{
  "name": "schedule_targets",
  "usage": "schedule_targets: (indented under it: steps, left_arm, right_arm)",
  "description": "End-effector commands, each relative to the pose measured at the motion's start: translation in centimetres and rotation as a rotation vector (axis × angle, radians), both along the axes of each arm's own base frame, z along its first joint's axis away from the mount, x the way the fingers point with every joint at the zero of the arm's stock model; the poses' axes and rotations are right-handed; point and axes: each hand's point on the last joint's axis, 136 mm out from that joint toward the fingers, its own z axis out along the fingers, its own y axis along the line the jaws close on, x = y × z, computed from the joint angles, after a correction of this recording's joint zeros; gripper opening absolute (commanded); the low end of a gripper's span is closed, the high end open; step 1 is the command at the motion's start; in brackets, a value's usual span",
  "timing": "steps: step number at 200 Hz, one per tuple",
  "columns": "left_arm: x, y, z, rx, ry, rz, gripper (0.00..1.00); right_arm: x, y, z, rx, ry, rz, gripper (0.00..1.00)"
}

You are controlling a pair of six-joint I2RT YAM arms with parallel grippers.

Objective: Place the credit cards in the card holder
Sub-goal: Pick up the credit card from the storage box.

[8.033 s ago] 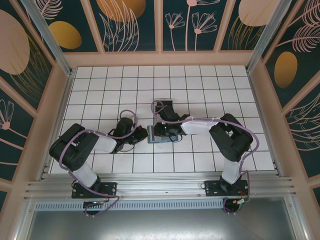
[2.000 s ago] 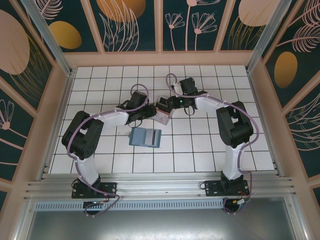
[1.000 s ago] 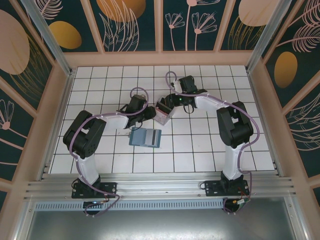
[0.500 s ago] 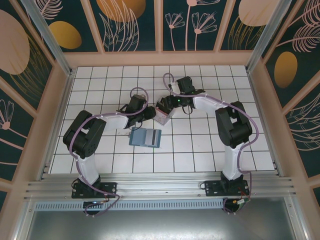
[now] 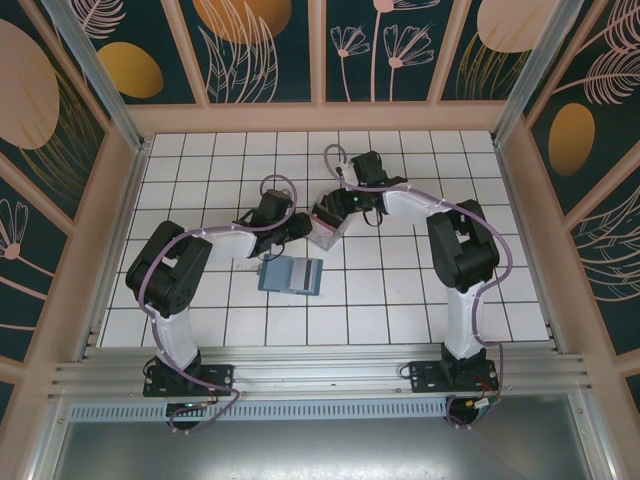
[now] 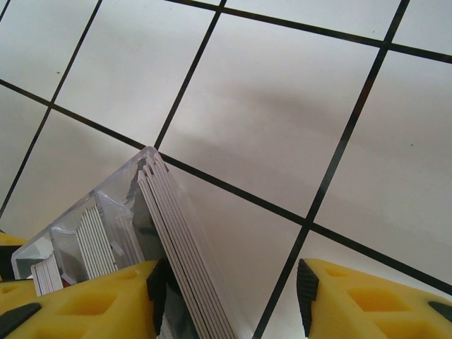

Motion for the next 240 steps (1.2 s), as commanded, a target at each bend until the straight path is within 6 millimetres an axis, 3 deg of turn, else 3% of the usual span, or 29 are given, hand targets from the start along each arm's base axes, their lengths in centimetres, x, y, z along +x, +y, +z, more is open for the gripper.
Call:
schedule_targets:
  steps: [1,32,98,175,240]
  left_arm:
    - [-2.9,1.7,-3.9,0.078,0.143,0.0,0.4]
    - [-3.0,1.6,-4.1,0.073,0.149,0.001,0.4]
    - [-3.0,1.6,-4.0,0.073,0.147,-0.001,0.4]
    - [-3.0,1.6,-4.1,0.073,0.151,-0.001,0.4]
    - [-3.0,1.6,-4.0,0.071,0.154,-0.001,0.4]
  right_arm:
    - [1.2,-2.3,2.6,-0.009,-0.057,-0.08,0.54]
    - [1.4,-2.6,3.6,0.001,-0.075,-0.09,0.54]
    - [0.8,-2.0,2.5,0.019,-0.039,-0.054,0.51]
    - [0.5,-1.5,3.8,0.05,-0.056,-0.018,0.22]
    - [0.2,-1.7,5.6,0.055,-0.092,-0.006,0.1]
